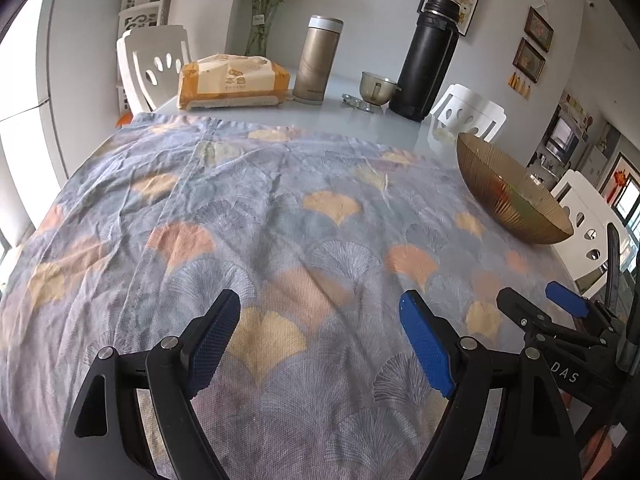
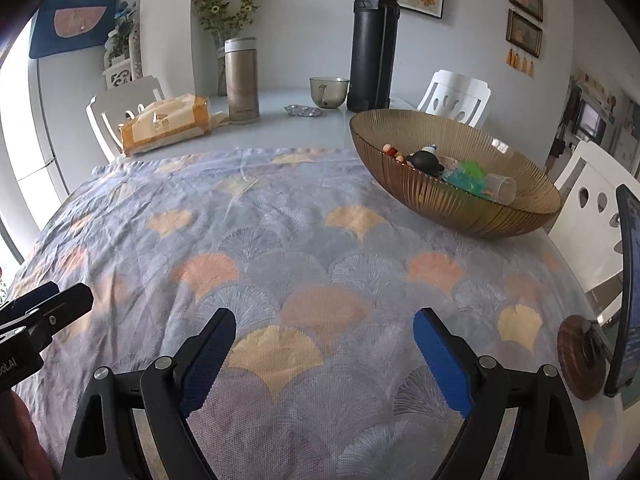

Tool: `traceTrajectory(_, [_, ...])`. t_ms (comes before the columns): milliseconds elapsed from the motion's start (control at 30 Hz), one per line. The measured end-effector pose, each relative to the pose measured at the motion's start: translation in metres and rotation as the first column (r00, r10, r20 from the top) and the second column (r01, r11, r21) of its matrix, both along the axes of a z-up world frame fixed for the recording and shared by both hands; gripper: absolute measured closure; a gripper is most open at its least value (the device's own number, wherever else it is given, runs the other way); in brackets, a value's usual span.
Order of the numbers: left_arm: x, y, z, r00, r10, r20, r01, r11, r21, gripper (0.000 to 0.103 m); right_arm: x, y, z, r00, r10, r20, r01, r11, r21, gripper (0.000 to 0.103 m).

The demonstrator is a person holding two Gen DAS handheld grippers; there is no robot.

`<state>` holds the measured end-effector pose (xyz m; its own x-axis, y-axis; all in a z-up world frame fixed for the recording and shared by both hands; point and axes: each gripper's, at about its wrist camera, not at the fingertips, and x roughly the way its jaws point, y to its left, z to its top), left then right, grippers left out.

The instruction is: Organize rigid objects

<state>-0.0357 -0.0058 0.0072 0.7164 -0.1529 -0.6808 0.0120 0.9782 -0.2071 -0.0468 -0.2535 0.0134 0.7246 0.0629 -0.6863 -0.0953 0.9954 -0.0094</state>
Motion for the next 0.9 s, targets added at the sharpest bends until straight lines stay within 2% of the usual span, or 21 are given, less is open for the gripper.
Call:
traceTrajectory(300, [0.0004, -0.0049, -0.0002, 1.0, -0.009, 0.0, 0.009, 0.999, 0.034, 0.019, 0.0013, 0.0014, -0.0025, 1.0, 0.001, -0.012, -0.001, 1.0, -0.006, 0.013])
traceTrajectory(467, [0.0005, -0.0039, -0.0007, 1.0, -0.004, -0.004, 0.004, 0.999, 0.033, 0.019, 0.0001, 0.0004, -0.0015, 1.0, -0.005, -0.005, 0.005, 1.0, 0.001, 0.008])
traceTrajectory(900, [-0.0011, -0.0079, 0.0007, 1.0, -0.01, 0.003, 0.009, 0.998, 0.069, 0.019, 0.0016, -0.0011, -0.0024, 1.0, -0.013, -0.013, 0.013, 1.0, 0.007, 0.008])
